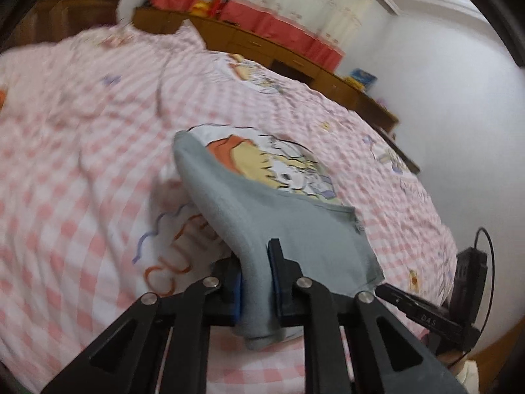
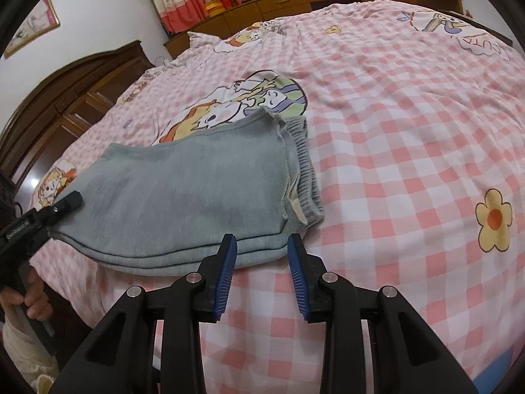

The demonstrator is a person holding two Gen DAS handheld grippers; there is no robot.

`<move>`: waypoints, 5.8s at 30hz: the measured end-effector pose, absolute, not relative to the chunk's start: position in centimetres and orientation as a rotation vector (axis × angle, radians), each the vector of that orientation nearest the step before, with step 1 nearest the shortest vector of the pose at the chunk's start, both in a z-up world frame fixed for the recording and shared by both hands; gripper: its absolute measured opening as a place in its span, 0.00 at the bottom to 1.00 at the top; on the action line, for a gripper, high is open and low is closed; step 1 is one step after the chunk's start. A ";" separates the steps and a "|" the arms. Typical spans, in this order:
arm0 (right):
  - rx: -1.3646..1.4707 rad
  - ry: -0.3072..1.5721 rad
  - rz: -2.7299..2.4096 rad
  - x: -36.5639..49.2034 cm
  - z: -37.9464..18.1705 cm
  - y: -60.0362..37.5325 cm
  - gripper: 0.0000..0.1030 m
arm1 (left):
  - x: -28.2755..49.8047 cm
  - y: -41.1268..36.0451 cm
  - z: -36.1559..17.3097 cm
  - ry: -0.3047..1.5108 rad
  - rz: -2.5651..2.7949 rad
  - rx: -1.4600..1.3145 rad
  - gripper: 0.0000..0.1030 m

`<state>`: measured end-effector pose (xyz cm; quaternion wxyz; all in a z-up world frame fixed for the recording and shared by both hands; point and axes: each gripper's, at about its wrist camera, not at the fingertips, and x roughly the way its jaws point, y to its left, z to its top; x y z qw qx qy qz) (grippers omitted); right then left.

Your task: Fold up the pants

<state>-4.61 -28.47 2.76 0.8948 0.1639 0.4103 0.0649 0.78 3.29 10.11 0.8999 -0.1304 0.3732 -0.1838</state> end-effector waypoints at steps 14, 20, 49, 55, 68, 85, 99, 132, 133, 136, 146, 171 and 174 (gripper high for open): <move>0.439 0.774 0.094 -6.3 3.2 -32.4 0.33 | 1.1 -9.1 14.2 0.793 -0.584 0.010 0.13; 0.474 0.767 0.081 -6.6 2.8 -33.9 0.33 | 2.2 -13.5 11.6 0.862 -0.631 0.044 0.13; 0.472 0.785 0.129 -5.6 3.6 -32.8 0.33 | 1.4 -11.3 8.2 0.931 -0.468 0.055 0.74; 0.474 0.799 0.184 -3.4 4.3 -31.7 0.33 | 2.1 -7.7 6.8 0.961 -0.372 -0.007 0.75; 0.395 0.933 0.200 1.6 2.7 -28.5 0.33 | 2.8 -5.3 4.0 0.979 -0.396 -0.115 0.84; 0.392 0.923 0.209 2.2 3.4 -26.8 0.14 | 2.7 -3.5 4.2 0.961 -0.439 -0.215 0.84; 0.293 0.726 0.168 -0.8 9.0 -28.3 0.09 | 2.3 -3.8 6.0 0.920 -0.426 -0.199 0.84; 0.273 0.918 0.171 -3.8 1.2 -30.4 0.21 | 2.1 -8.4 3.5 1.025 -0.419 -0.013 0.86; 0.278 0.913 0.169 -4.1 1.9 -30.6 0.21 | 2.0 -8.5 3.7 1.023 -0.413 -0.011 0.86; 0.271 0.867 0.170 -4.3 3.5 -30.9 0.22 | 1.5 -8.7 5.7 0.947 -0.412 0.008 0.83; 0.438 0.830 0.104 0.0 2.7 -33.6 0.42 | 4.8 -10.8 6.6 0.906 -0.468 -0.049 0.83; 0.581 0.740 0.297 -0.8 3.6 -29.7 0.17 | 5.5 -10.3 6.7 0.918 -0.635 -0.143 0.32; 0.570 0.706 0.353 -1.2 5.2 -27.6 0.17 | 4.8 -7.2 8.3 0.883 -0.636 -0.184 0.32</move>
